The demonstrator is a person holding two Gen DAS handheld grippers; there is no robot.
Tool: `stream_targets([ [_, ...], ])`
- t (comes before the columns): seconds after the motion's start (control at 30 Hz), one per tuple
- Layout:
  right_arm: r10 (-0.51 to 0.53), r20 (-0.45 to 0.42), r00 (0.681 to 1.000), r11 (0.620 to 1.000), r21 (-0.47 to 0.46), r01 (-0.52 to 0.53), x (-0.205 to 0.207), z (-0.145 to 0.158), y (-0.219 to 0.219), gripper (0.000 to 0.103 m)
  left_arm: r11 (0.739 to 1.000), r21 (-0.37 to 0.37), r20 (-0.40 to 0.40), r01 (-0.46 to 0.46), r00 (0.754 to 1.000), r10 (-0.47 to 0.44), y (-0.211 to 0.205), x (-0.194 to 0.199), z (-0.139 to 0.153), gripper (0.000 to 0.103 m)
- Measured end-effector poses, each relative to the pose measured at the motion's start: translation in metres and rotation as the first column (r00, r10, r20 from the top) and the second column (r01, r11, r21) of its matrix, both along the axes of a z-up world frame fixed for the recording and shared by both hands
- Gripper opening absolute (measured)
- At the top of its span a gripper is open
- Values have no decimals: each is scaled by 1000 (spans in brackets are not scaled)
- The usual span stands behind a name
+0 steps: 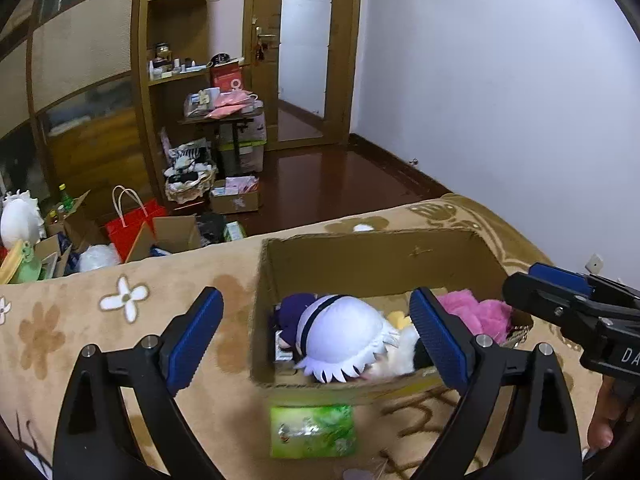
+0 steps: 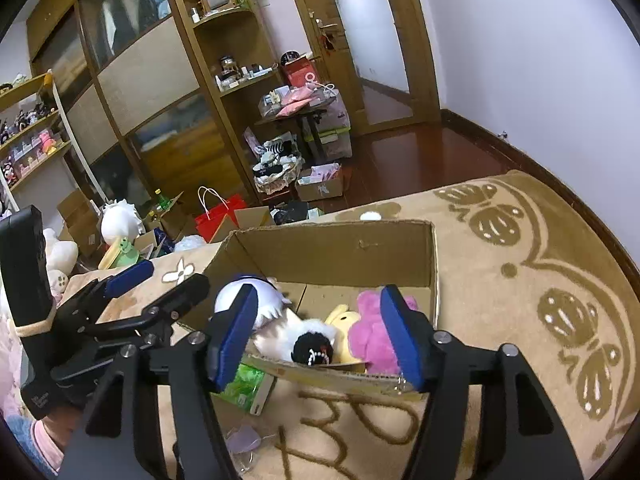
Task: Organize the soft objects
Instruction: 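Lift the doll and pompom toy into the box and open both tools, then grasp the green tissue pack with the left tool while the right tool grasps the clear plastic bag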
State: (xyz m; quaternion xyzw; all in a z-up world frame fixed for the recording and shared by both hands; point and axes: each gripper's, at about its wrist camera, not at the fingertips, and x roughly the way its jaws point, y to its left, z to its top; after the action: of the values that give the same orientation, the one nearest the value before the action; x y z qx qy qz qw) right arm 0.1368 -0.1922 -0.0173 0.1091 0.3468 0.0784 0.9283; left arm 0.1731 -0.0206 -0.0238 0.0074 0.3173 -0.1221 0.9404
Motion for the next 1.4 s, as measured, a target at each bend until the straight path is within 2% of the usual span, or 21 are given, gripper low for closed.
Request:
stream_targets([
  [0.07,1,-3,1000,1000,2,-1,-4,0,1,81,1000,11,-10,-3,1000,3,4,-5,2,94],
  [0.17,-1,1,1000,1000,6,1,-13,1,3,91,1000,28,-26,-2,1000,2,11,-16,5,94],
  [0.37,-5,0,1000,1000,8,5,-28,4,5,102,999,36,-67,-14,998,17,29,-37,11,94],
  [0.87,54,-54,997,997,-56,-57,-61,-9,35,103,996,91,-124,-18,992,29,51,-78,8,94],
  [1.13,80,-107,991,991,-102,-91,-65,-31,50,103,999,39,-198,36,980,-27,43,-69,-16,94],
  [1.4,96,-176,980,988,-103,-115,-57,-58,57,103,997,38,-277,66,959,-52,34,-49,-41,94],
])
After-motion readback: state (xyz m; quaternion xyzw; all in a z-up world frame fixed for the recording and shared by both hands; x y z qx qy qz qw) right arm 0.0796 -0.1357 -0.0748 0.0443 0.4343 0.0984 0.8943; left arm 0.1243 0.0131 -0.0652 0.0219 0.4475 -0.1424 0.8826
